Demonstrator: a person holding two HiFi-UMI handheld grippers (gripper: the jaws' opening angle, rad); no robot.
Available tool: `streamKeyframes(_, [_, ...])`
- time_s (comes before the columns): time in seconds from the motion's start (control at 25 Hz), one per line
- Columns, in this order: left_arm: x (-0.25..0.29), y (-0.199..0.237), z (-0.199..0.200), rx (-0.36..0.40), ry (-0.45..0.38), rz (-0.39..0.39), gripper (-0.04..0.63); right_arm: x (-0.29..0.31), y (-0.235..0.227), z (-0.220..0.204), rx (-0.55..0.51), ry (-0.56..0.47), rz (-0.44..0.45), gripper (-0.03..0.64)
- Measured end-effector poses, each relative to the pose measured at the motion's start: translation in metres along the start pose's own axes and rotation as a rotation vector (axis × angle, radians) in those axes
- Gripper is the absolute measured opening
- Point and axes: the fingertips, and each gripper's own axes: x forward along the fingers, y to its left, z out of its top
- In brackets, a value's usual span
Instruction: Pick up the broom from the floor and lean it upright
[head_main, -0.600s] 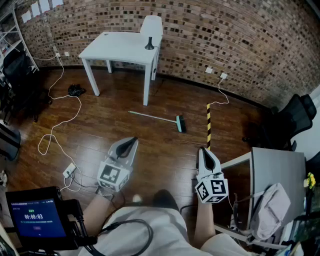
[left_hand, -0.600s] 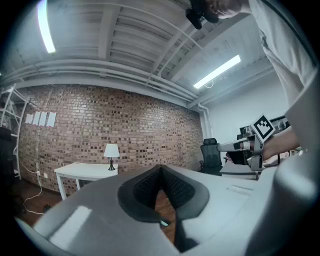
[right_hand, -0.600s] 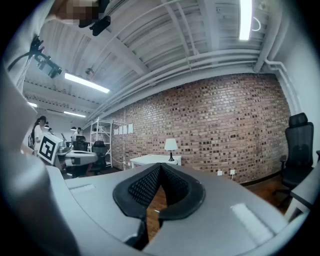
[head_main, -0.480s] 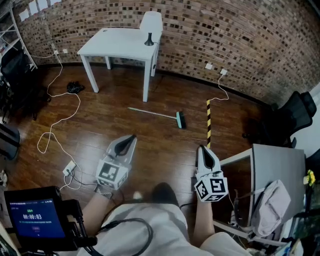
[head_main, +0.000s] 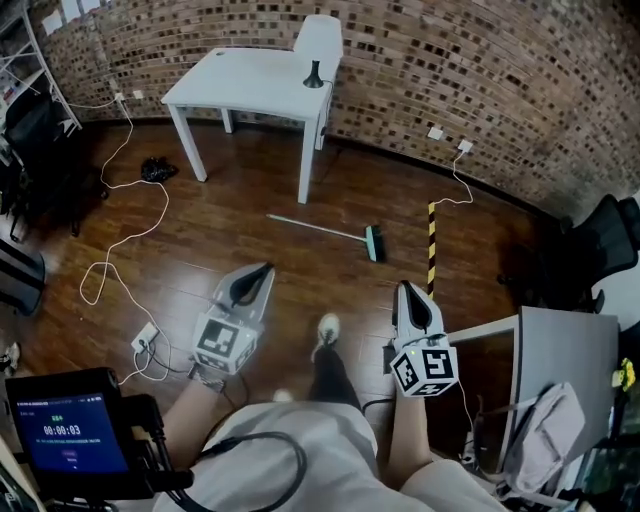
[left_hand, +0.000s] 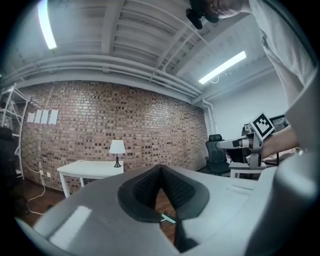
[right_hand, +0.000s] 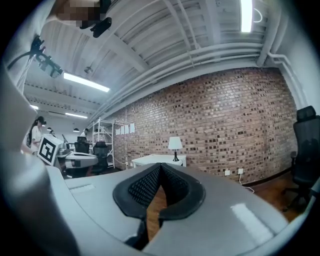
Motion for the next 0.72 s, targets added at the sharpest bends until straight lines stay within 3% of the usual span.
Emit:
streamKeyframes(0.48, [0.163, 0.074, 0.005, -0.007, 0.028, 0.085, 0.000, 0.172, -0.092, 0.017, 0.009, 0.024, 0.102, 0.012])
streamKeyframes(0.64, [0.225, 0.095, 0.018, -0.063, -0.025, 0.095, 0.000, 0.231, -0.131, 0.035, -0.024, 0.017, 0.123, 0.012])
streamKeyframes(0.72, [0.253, 0.105, 0.022, -0.051, -0.025, 0.106, 0.000, 0.259, -0.145, 0.048, -0.043, -0.003, 0.133, 0.012])
